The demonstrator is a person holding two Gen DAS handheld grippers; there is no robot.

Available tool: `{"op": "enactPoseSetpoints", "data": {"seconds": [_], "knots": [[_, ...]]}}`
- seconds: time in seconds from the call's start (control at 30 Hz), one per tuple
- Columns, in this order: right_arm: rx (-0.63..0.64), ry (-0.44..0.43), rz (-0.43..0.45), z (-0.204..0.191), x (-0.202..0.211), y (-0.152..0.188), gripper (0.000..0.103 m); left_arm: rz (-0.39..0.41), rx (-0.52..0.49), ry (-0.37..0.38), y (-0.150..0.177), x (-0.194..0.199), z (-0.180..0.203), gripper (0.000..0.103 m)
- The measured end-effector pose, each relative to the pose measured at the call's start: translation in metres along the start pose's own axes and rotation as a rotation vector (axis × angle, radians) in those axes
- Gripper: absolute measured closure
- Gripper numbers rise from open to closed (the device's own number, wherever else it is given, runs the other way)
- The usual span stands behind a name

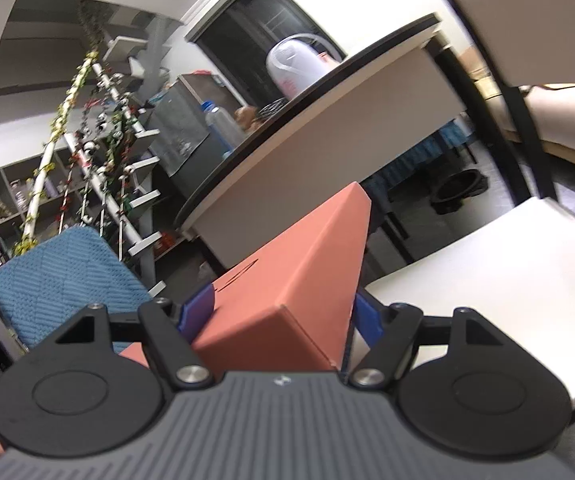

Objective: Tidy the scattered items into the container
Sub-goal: 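Carry the lid with both tools over the box and lower it onto the rim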

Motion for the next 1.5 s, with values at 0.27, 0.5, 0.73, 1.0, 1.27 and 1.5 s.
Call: {"op": "enactPoseSetpoints", "data": {"seconds": [0.27,0.5,0.73,1.0,1.27,1.5], "knots": [[0.046,-0.060,-0.052,-0.041,-0.058,0.013,0.029,0.048,0.048,-0.042,-0.005,0.046,-0.043,0.015],[0.070,-0.105,-0.117,-0.067,-0.105,0.031,0.029,0.064,0.104,-0.088,-0.005,0.074,-0.076,0.015],[0.069,-0.137,-0.169,-0.075,-0.137,0.051,0.029,0.047,0.154,-0.120,0.003,0.086,-0.106,0.014],[0.020,-0.172,-0.214,-0.064,-0.156,0.074,0.027,0.069,0.135,-0.223,0.003,0.088,-0.115,0.012],[0.069,-0.146,-0.164,-0.071,-0.152,0.075,0.015,0.161,0.196,-0.335,-0.006,0.108,-0.125,0.010],[0.152,-0.066,-0.094,-0.076,-0.138,0.069,0.011,0.236,0.139,-0.414,-0.001,0.120,-0.118,0.010]]}}
Point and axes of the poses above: each gripper's, at about its wrist camera, not at the fingertips, and x roughly against the way its jaws point, z to its right, y to its underside, the point moved 4 cm from there along -x, roughly the way its jaws point, and after that the axes turned 12 degrees about -z, right-handed, at the moved point
